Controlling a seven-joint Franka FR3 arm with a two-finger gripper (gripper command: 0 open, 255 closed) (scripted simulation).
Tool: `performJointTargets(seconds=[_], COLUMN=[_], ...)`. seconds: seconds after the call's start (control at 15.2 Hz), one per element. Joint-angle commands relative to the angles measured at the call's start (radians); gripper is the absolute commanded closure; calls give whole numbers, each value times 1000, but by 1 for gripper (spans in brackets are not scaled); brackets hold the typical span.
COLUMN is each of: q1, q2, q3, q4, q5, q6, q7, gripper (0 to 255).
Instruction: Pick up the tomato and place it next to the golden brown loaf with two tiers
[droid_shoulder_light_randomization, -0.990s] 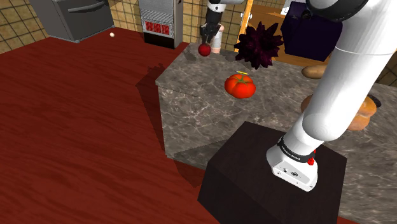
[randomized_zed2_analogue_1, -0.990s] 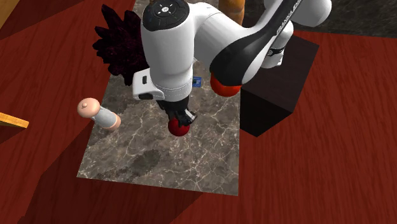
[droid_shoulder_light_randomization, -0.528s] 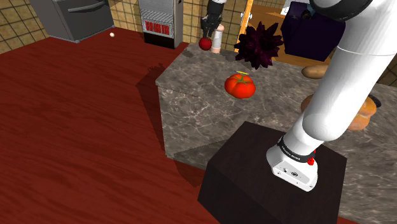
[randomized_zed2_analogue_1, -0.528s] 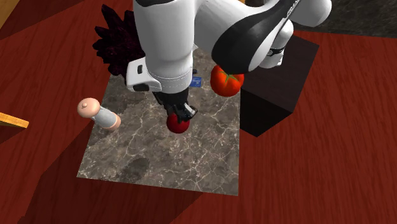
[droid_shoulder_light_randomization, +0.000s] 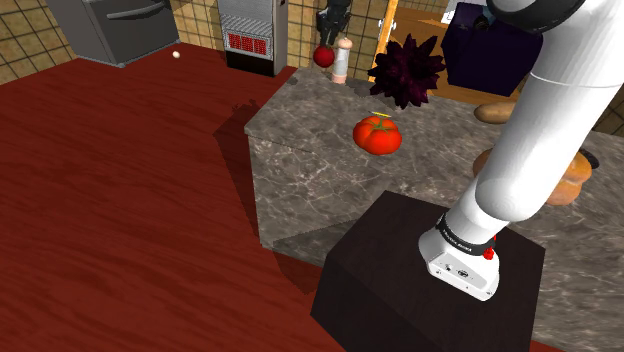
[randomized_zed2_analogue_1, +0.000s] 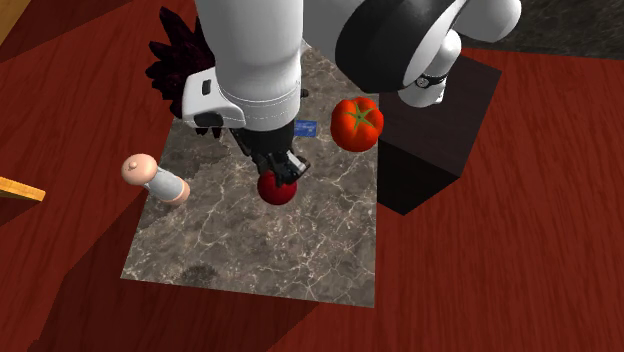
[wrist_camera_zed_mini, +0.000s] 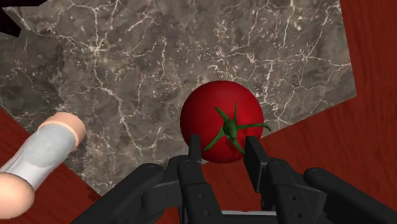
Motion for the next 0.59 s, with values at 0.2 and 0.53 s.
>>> performJointTargets(seconds=[0.2, 0.53], q1=[-3, -9], q2=[6, -23], q3=[-1, -7], q4=[79, 85], q5=[0, -5], q6=[-73, -108], q7=[5, -4], gripper=[255, 255])
